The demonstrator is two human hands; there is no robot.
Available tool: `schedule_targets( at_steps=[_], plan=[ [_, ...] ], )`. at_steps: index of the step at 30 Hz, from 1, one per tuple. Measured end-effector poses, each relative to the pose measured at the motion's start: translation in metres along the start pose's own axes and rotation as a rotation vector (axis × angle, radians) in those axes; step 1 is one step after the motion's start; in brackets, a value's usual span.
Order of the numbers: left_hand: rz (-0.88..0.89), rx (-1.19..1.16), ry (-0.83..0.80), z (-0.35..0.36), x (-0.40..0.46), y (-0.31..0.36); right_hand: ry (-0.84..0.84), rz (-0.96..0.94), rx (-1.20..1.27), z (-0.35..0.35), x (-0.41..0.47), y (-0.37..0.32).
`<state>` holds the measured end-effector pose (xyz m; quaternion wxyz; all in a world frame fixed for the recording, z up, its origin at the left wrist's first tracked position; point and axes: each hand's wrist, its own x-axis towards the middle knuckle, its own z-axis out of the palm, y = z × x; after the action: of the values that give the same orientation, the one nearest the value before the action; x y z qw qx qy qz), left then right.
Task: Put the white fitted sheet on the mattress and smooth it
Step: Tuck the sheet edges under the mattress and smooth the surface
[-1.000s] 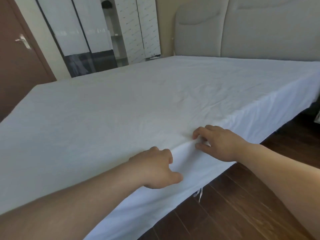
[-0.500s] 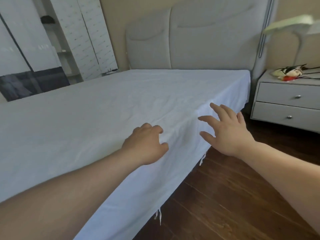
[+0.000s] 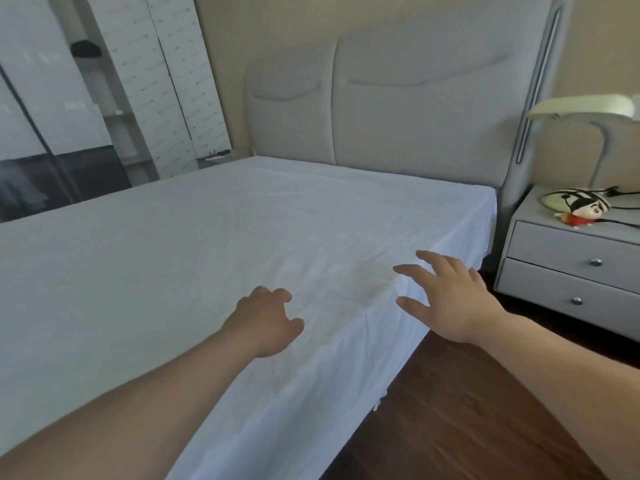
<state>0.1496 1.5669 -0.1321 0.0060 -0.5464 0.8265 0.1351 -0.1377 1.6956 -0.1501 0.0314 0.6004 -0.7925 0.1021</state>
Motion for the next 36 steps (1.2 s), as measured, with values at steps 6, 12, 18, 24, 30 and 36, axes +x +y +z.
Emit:
schedule_targets(
  at_steps=[6,12,18,24,30,36],
  plan=[
    [-0.074,-0.023,-0.049,0.013,0.08,-0.019,-0.105,-0.005,0.009,0.049,0.079,-0.03],
    [-0.168,0.053,-0.102,0.026,0.144,-0.01,-0.201,-0.068,-0.081,0.075,0.155,-0.039],
    [-0.219,0.033,-0.166,0.059,0.161,0.03,-0.274,-0.038,-0.065,0.116,0.192,-0.016],
    [-0.139,0.091,-0.131,0.085,0.149,0.094,-0.251,0.071,-0.001,0.118,0.175,0.052],
    [-0.028,0.089,-0.117,0.108,0.126,0.156,-0.265,0.086,-0.099,0.113,0.148,0.109],
    [0.116,-0.084,-0.12,0.101,0.118,0.182,-0.326,0.197,-0.082,0.126,0.115,0.152]
  ],
)
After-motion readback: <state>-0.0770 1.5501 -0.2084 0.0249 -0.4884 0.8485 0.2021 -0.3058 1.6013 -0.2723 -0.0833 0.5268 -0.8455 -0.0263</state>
